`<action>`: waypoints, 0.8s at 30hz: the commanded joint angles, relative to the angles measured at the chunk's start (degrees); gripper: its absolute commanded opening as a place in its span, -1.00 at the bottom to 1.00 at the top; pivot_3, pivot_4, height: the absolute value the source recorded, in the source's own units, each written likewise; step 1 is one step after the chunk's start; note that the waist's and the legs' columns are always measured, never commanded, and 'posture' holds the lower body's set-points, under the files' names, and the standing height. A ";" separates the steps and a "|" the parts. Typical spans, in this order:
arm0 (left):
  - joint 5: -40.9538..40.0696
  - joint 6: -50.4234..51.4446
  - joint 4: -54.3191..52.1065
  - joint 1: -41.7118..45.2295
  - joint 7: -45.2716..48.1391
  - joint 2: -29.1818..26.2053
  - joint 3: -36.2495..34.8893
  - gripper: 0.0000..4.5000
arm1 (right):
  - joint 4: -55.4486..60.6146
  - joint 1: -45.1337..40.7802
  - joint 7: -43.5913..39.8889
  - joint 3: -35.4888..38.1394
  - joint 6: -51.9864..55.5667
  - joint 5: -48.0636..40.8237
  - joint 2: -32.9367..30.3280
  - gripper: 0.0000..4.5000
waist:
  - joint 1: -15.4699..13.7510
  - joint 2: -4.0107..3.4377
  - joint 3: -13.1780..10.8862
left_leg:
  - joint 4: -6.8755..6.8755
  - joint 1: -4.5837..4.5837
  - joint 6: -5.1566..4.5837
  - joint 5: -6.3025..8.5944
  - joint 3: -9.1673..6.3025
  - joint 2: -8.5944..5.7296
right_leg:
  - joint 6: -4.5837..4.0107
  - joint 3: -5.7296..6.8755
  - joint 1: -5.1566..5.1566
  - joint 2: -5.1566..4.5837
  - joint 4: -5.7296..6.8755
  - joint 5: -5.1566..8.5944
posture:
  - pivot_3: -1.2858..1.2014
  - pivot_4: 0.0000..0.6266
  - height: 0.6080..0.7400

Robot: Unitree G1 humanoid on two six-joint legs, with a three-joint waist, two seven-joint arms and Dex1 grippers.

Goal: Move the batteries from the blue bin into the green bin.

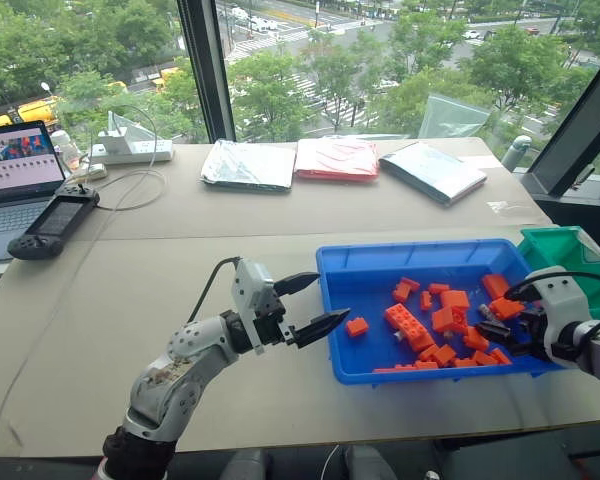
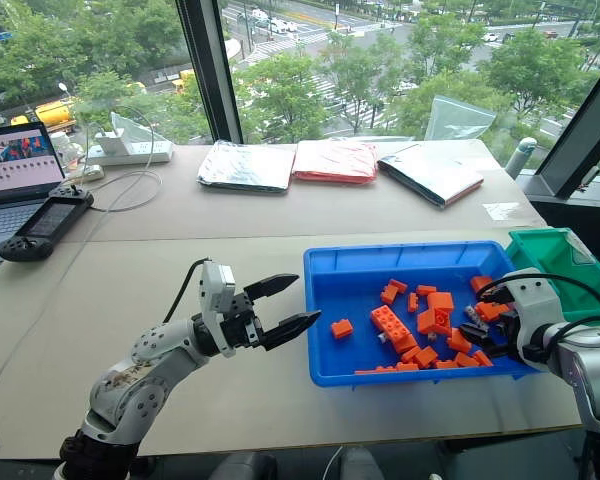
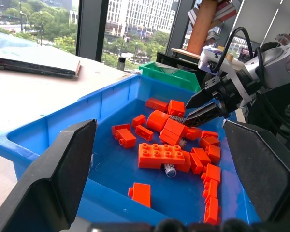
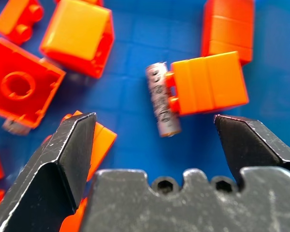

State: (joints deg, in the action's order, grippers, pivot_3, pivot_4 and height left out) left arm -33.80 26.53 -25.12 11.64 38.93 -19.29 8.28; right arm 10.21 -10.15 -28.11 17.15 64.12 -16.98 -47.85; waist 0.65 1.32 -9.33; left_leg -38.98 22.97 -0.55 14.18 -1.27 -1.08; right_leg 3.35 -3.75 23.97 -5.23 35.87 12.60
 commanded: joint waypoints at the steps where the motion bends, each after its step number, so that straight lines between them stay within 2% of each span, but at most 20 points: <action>1: -0.37 0.06 -1.41 0.79 -0.16 0.29 -0.20 1.00 | 0.80 -0.67 0.30 -0.33 -1.34 0.15 0.35 0.41 | 0.01 0.00 0.00 | 0.00 0.00 0.00 0.00 0.00 0.00 | 0.00 0.00 0.00 0.00 0.00 0.00 | 0.03 -0.52 1.00; 3: -0.36 0.05 -1.40 0.81 -0.22 0.29 -0.23 1.00 | 0.76 -0.84 0.40 -0.58 -1.46 0.26 0.53 0.09 | 0.00 0.00 0.00 | 0.00 0.00 0.00 0.00 -0.01 0.00 | 0.00 0.00 0.00 -0.01 0.00 0.00 | 0.03 -0.52 1.00; 4: -0.36 0.06 -1.41 0.81 -0.23 0.28 -0.24 1.00 | 0.71 -0.87 0.39 -0.70 -1.51 0.33 0.54 0.02 | -0.01 0.00 0.00 | 0.00 0.00 0.00 0.00 -0.01 0.00 | 0.00 0.00 -0.01 -0.01 0.00 0.00 | 0.03 -0.52 1.00; 9: -0.44 0.14 -1.62 0.62 -0.24 0.14 -0.28 1.00 | 0.86 -0.29 -0.09 -1.07 -1.64 0.47 0.05 -0.80 | 0.01 0.00 0.00 | 0.00 0.00 0.00 0.00 -0.01 0.00 | 0.00 0.00 0.00 0.00 0.00 0.00 | 0.03 -0.52 1.00; 10: -0.44 0.17 -1.66 0.60 -0.25 0.11 -0.28 1.00 | 1.14 -0.08 -0.42 -1.01 -1.49 0.31 -0.20 -0.88 | 0.01 0.00 0.00 | 0.00 0.00 0.00 0.00 -0.01 0.00 | 0.00 0.00 0.00 0.00 0.00 0.00 | 0.03 -0.52 1.00; 20: -0.49 0.37 -1.23 0.93 -0.28 0.13 -0.35 1.00 | 4.10 0.23 -2.92 0.47 0.60 -0.99 -2.86 -0.88 | 0.03 0.00 0.00 | 0.00 0.00 0.00 0.00 -0.01 0.00 | 0.00 0.00 0.00 0.01 0.00 0.00 | 0.03 -0.52 1.00; 24: -0.39 0.47 -1.15 1.02 -0.40 0.14 -0.31 1.00 | 10.21 0.66 -6.10 3.26 4.40 -4.54 -4.75 -0.88 | -0.03 0.00 0.00 | 0.00 0.03 0.00 0.00 -0.02 -0.01 | 0.00 0.00 0.03 -0.02 0.00 0.00 | 0.03 -0.52 1.00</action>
State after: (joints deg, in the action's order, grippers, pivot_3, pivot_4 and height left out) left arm -33.80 26.66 -25.10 11.81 38.73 -19.34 8.25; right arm 15.41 -9.18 -32.47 16.69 66.63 -19.31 -50.56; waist 0.62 1.31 -9.33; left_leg -38.98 23.00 -0.55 14.18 -1.32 -1.07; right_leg 3.36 -3.76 24.00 -5.23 35.87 12.60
